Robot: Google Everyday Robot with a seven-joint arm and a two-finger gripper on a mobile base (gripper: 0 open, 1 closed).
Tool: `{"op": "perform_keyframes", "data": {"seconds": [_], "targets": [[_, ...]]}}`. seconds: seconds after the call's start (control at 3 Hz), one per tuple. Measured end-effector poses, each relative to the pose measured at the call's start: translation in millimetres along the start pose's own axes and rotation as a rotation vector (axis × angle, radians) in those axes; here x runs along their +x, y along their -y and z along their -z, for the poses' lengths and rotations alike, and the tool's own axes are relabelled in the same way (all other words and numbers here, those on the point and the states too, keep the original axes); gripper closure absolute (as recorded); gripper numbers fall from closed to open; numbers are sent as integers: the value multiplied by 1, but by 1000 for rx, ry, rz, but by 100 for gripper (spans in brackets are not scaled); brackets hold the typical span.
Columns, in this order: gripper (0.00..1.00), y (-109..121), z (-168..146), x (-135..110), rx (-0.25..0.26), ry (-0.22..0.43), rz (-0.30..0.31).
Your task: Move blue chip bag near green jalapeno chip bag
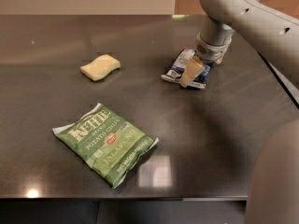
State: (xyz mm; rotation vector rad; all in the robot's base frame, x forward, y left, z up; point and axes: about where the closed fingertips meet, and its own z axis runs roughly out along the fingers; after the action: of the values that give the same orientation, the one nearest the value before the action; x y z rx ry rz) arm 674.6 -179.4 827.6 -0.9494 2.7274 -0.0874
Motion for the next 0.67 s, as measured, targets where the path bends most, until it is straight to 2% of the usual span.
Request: {"op": "perform_keyframes", "data": {"seconds": [0.67], "targets": [[65,-9,7,-3,-62,32,-26]]}}
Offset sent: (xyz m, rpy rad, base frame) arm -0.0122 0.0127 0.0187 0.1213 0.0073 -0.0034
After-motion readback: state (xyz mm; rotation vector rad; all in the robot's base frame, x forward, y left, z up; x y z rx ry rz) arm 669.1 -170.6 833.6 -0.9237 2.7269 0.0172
